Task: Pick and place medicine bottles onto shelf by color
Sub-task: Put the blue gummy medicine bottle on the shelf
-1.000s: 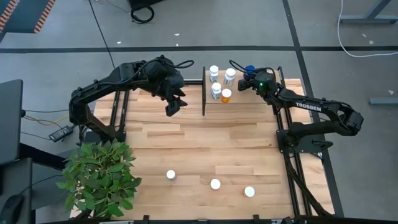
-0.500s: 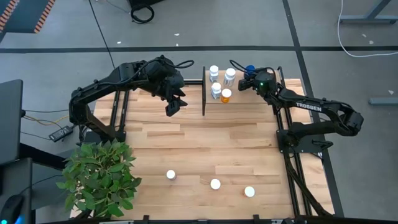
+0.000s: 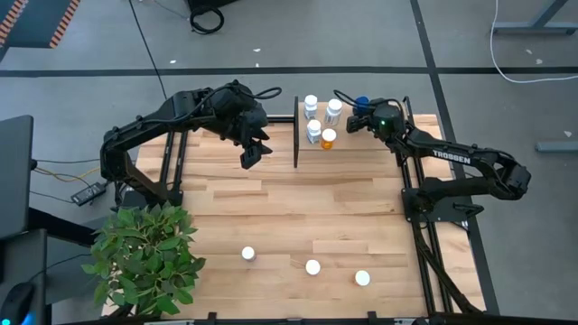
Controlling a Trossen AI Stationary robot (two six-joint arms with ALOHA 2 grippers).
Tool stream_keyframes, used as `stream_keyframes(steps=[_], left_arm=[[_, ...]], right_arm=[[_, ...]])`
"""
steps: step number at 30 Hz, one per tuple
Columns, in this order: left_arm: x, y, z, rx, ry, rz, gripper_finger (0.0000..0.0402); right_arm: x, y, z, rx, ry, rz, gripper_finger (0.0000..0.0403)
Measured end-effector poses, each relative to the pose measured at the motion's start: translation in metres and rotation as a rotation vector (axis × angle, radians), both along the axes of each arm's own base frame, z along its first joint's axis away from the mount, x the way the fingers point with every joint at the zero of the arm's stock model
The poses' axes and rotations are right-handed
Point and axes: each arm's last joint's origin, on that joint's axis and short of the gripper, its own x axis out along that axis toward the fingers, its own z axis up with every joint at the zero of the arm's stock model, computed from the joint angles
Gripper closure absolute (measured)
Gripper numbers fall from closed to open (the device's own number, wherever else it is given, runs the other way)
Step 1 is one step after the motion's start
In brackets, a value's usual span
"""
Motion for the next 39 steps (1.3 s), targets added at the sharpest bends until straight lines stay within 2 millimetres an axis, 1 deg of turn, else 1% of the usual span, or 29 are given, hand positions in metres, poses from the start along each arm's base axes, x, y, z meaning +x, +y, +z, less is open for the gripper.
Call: stream_keyframes(steps=[6,16,23,31,34,39], left_arm=[[0.0,0.0,0.0,-0.008,-0.001,0.008,0.0185],[0.0,0.0,0.0,-0.013,-0.001,0.012,0.0187],[0.0,-0.001,0.0,-0.018,-0.001,0.013,0.0186],[0.002,-0.01,0.0,-0.024,-0.003,-0.012,0.0187],[0.003,-0.013,0.001,-0.035,-0.004,-0.012,0.0187],[0.004,-0.015,0.001,-0.035,-0.008,-0.016,0.0186]], right_arm=[[0.0,0.0,0.001,-0.004,-0.003,0.0,0.0148],[-0.002,0.001,-0.003,0.027,0.039,-0.008,0.0148],[0.003,0.003,0.002,0.012,-0.054,-0.003,0.0148],[0.008,0.012,0.005,-0.002,-0.067,0.034,0.0147],[0.005,0.017,0.013,-0.039,-0.074,0.024,0.0147],[-0.011,0.027,0.026,-0.079,-0.052,-0.019,0.0147]])
